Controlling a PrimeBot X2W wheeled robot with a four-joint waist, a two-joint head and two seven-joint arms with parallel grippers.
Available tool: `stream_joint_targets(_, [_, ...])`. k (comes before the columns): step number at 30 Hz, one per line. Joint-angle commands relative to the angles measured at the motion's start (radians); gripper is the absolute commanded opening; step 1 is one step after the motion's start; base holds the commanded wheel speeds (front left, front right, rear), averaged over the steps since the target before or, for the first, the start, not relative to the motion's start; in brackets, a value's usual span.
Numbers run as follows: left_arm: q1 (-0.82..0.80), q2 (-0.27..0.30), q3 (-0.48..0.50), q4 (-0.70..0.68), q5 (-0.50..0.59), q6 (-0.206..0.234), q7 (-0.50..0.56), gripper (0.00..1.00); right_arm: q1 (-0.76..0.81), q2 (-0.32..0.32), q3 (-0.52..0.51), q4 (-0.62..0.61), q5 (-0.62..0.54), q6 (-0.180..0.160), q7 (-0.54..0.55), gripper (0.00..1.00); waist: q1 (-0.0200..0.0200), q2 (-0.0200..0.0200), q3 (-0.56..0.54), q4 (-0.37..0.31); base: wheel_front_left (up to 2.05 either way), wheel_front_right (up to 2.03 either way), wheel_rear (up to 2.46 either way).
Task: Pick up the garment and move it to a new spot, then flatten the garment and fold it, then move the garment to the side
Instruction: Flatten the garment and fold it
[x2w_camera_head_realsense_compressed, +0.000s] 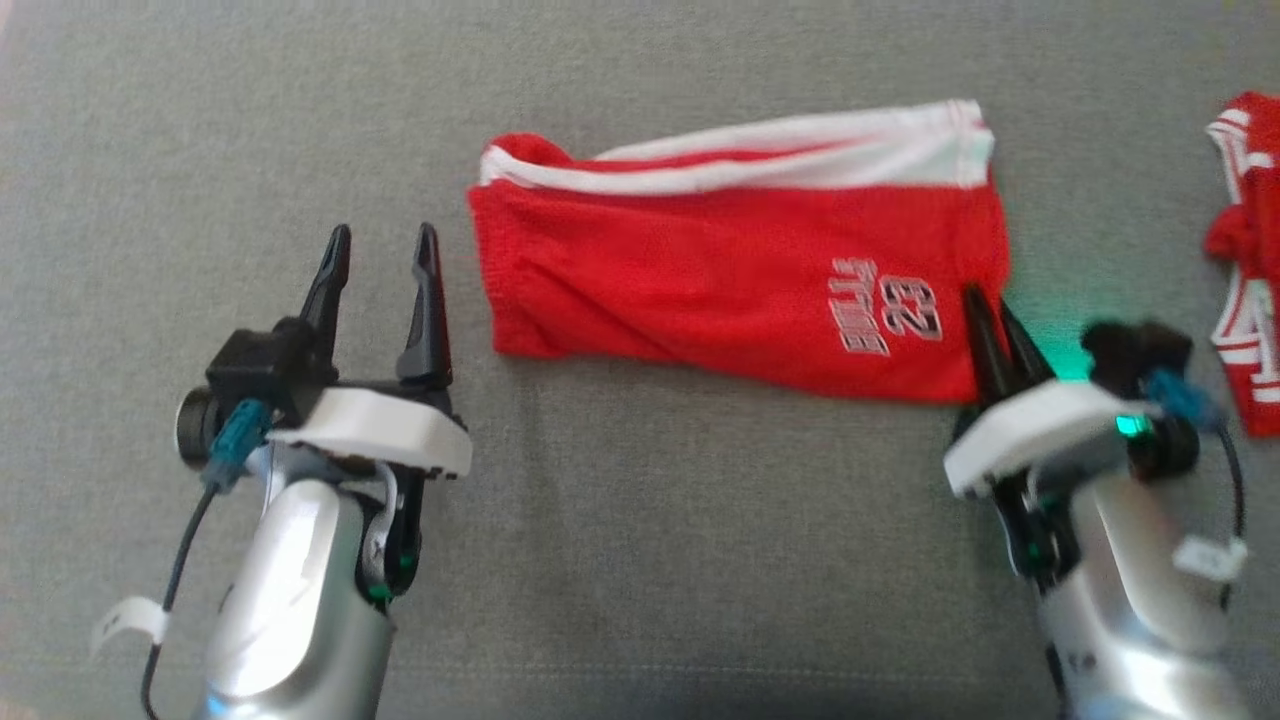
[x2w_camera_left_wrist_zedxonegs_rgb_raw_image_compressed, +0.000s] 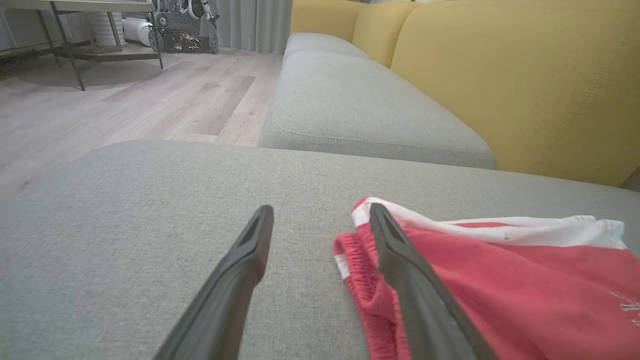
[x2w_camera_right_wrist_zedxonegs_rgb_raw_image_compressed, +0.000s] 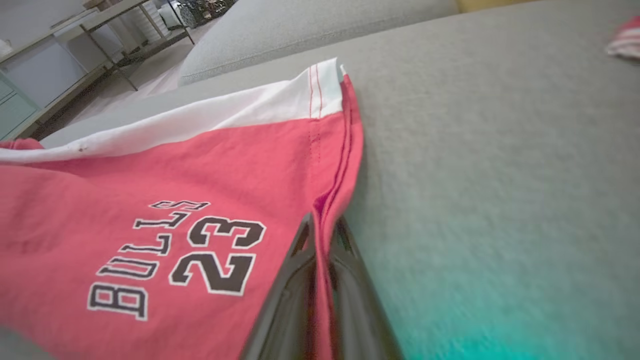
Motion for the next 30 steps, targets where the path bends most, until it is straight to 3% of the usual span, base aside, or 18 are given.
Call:
stream_joint_targets(1, [0.012, 0.021, 0.038, -0.034, 0.01, -0.004, -0.005, 1.0, 0.06, 0.011, -0.001, -0.052, 0.01, -0.001, -0.008, 0.0, -0.0001, 0.0, -0.012, -0.018, 0.0, 0.0, 0.0])
stream_joint_targets(9, [0.03, 0.028, 0.044, -0.034, 0.016, -0.004, -0.005, 1.0, 0.168, 0.017, -0.038, -0.155, 0.026, -0.001, 0.011, 0.0, -0.0001, 0.0, -0.021, -0.05, 0.0, 0.0, 0.0])
stream_joint_targets(18, [0.026, 0.026, 0.034, -0.024, 0.014, -0.006, -0.005, 1.0, 0.137, 0.019, -0.036, -0.23, 0.017, -0.001, 0.047, 0.0, -0.0001, 0.0, -0.027, -0.052, 0.0, 0.0, 0.0])
stream_joint_targets(23, [0.024, 0.023, 0.026, -0.017, 0.011, -0.009, -0.005, 1.0, 0.059, 0.019, 0.061, -0.331, 0.017, -0.001, 0.111, 0.0, -0.0001, 0.0, -0.043, -0.029, 0.0, 0.0, 0.0])
stream_joint_targets(30, [0.027, 0.017, 0.005, -0.009, -0.002, -0.01, -0.005, 1.0, -0.069, 0.02, 0.315, -0.373, 0.118, -0.001, 0.189, 0.0, -0.0001, 0.0, -0.068, 0.027, 0.0, 0.0, 0.0])
